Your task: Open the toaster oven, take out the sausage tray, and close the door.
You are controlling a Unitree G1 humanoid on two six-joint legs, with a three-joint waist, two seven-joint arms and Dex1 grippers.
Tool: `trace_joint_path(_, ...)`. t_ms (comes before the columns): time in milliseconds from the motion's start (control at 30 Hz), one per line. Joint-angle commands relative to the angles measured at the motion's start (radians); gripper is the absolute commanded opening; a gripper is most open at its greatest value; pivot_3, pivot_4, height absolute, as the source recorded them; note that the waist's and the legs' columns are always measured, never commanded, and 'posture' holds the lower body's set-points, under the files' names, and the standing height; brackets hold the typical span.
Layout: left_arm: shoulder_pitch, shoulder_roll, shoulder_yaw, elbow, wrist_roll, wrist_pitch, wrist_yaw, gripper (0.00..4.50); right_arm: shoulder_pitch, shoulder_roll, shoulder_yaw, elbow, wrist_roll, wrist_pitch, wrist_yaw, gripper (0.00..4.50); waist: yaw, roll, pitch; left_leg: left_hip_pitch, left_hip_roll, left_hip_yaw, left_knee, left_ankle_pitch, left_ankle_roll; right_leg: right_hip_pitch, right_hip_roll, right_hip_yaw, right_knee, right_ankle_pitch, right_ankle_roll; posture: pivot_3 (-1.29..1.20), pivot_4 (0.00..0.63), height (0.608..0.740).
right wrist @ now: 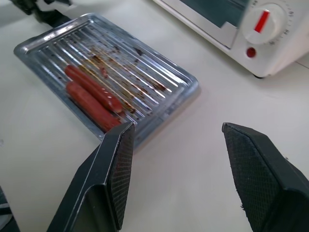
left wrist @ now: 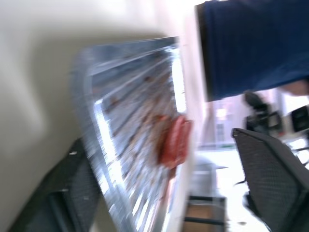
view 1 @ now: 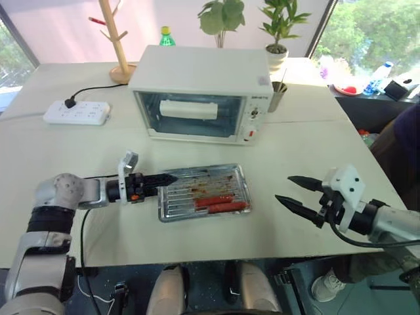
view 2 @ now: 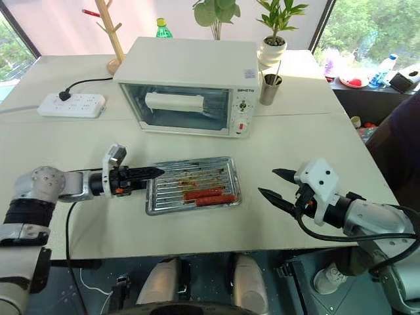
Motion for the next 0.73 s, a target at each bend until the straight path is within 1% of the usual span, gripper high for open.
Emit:
trace_joint_path(33, 0.115, 0.133, 0.043, -0.061, 0.141, -0.121, -0.017, 4.18, -0.034, -0.004, 0.019, 0.037, -0.016, -0.043, 0.016, 2.96, -0.004, 0.001, 0.000, 0.001, 0.000, 0.000, -0.001, 0.000, 0.000, 0.000, 0.000, 0.000, 0.000, 0.000, 0.000, 0.00, 0.150, 0.717)
trace_joint_path(133, 0.230, 0.230, 0.078, -0.158, 0.213, -0.278, -0.088, 4.18, -0.063, -0.021, 0.034, 0.077, -0.017, -0.056, 0.051, 2.96, -0.004, 0.001, 0.000, 0.002, 0.000, 0.000, -0.006, 0.000, 0.000, -0.003, 0.001, 0.001, 0.000, 0.000, -0.003, 0.00, 0.150, 0.717)
trace_joint_path(200, 0.312, 0.297, 0.106, -0.224, 0.284, -0.424, -0.150, 4.18, -0.085, -0.043, 0.046, 0.104, -0.009, -0.059, 0.093, 2.96, 0.001, 0.001, 0.000, 0.002, 0.000, 0.001, -0.011, 0.001, -0.001, -0.005, 0.001, 0.001, 0.000, 0.001, -0.008, 0.00, 0.150, 0.717)
trace_joint_path(233, 0.347, 0.327, 0.134, -0.259, 0.307, -0.487, -0.185, 4.18, -0.098, -0.059, 0.050, 0.117, -0.001, -0.058, 0.122, 2.96, 0.004, 0.002, 0.000, 0.001, 0.000, 0.001, -0.011, 0.001, -0.002, -0.006, 0.002, 0.001, 0.000, 0.000, -0.010, 0.00, 0.150, 0.717)
trace_joint_path(300, 0.384, 0.382, 0.215, -0.339, 0.322, -0.559, -0.240, 4.18, -0.133, -0.108, 0.052, 0.141, 0.041, -0.035, 0.205, 2.96, 0.009, 0.002, 0.002, -0.001, 0.000, 0.001, -0.012, 0.001, -0.002, -0.010, 0.002, 0.001, 0.000, -0.001, -0.011, 0.00, 0.150, 0.717)
trace_joint_path(400, 0.396, 0.422, 0.293, -0.430, 0.314, -0.591, -0.292, 4.18, -0.189, -0.171, 0.054, 0.176, 0.099, -0.005, 0.307, 2.96, 0.029, 0.000, 0.003, -0.005, 0.000, 0.002, -0.012, 0.001, -0.002, -0.012, 0.001, 0.000, 0.000, -0.001, -0.010, 0.00, 0.150, 0.717)
trace_joint_path(500, 0.396, 0.445, 0.334, -0.506, 0.309, -0.598, -0.330, 4.18, -0.251, -0.218, 0.066, 0.211, 0.122, 0.004, 0.378, 2.96, 0.032, 0.001, 0.004, -0.006, -0.002, 0.004, -0.011, 0.001, -0.002, -0.011, -0.002, 0.000, -0.002, -0.001, -0.009, 0.00, 0.150, 0.717)
trace_joint_path(667, 0.380, 0.452, 0.342, -0.552, 0.310, -0.593, -0.360, 4.18, -0.317, -0.242, 0.077, 0.254, 0.131, 0.015, 0.428, 2.96, 0.028, 0.000, 0.005, -0.007, -0.004, 0.006, -0.011, 0.001, -0.002, -0.011, -0.002, 0.000, -0.003, -0.002, -0.006, 0.00, 0.150, 0.717)
trace_joint_path(733, 0.387, 0.450, 0.336, -0.562, 0.330, -0.625, -0.380, 4.18, -0.320, -0.238, 0.081, 0.257, 0.125, 0.012, 0.434, 2.96, 0.028, 0.000, 0.005, -0.008, -0.003, 0.007, -0.011, 0.001, -0.002, -0.012, 0.000, 0.000, -0.002, -0.001, -0.003, 0.00, 0.150, 0.717)
